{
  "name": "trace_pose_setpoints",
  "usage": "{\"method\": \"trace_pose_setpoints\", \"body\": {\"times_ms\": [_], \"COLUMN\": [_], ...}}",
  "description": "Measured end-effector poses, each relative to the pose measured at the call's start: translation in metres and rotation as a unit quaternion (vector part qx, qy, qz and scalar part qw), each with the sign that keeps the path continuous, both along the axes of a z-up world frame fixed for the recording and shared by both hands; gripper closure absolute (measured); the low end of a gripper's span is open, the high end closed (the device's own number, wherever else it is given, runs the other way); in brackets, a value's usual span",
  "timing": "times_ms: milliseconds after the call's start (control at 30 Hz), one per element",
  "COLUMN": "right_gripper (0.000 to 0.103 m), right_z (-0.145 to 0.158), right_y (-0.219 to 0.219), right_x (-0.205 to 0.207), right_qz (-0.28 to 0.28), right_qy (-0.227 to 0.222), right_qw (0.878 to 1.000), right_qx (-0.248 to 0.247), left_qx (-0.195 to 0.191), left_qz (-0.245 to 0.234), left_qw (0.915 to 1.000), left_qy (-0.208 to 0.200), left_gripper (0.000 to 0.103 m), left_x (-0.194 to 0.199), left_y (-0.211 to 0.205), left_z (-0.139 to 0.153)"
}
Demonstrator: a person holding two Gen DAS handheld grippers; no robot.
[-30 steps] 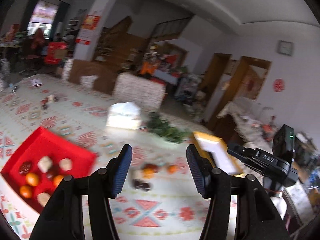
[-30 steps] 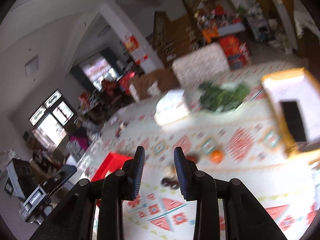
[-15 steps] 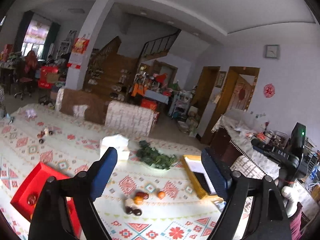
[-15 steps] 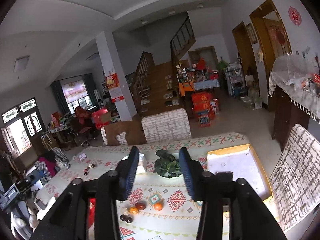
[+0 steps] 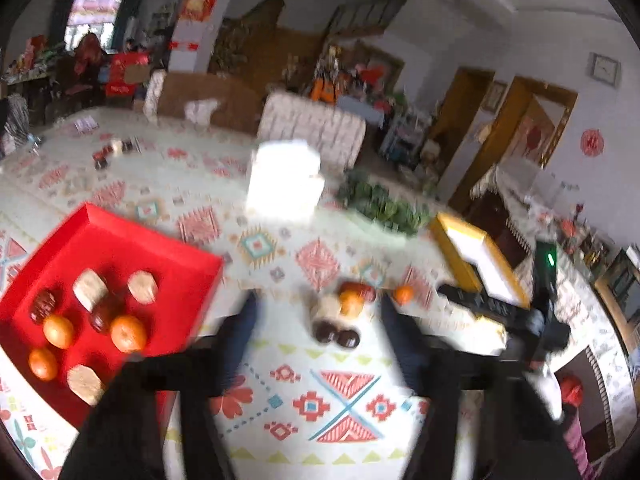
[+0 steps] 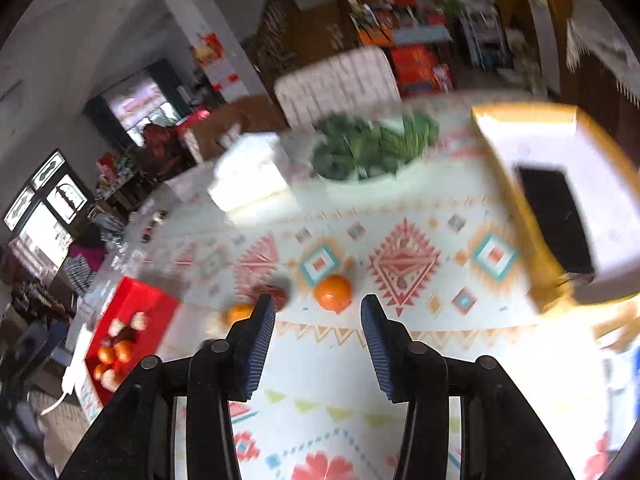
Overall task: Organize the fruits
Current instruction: 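Lower the left tool to a dark chestnut while the right tool approaches an orange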
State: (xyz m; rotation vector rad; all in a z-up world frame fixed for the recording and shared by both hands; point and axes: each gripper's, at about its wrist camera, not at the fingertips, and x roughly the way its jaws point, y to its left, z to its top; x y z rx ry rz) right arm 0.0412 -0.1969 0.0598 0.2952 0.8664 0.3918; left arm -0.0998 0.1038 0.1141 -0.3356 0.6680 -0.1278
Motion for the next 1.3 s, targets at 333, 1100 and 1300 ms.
{"method": "trace_pose_setpoints", "body": {"times_ms": [333, 1100, 1300], "right_gripper": [0.054, 0.066, 0.066], "right_z": [-0.031, -0.035, -0.035], "right_y": [0.033, 0.027, 0.030], "right_x": [0.033, 0.029, 0.027], "right_qz": [-0.002, 0.000, 0.008], "right_qy": [0.016, 0.004, 0.002], "right_qw": [1.000, 1.000, 1.000], "right_qx": [-0.020, -0.016, -0.014], "left_qx": [0.008, 0.048, 0.040], "left_qz": [0.000, -0.051, -0.046], "left_qw": [0.9989, 0.9897, 0.9916], "left_qy": [0.047, 0.125, 0.115], "left_gripper": [0.058, 0.057, 0.074], "left_x": [0.033, 0.117, 0.118], "left_y": [0.002, -0.054, -0.050], "left_z": [-0.033, -0.098, -0.100]}}
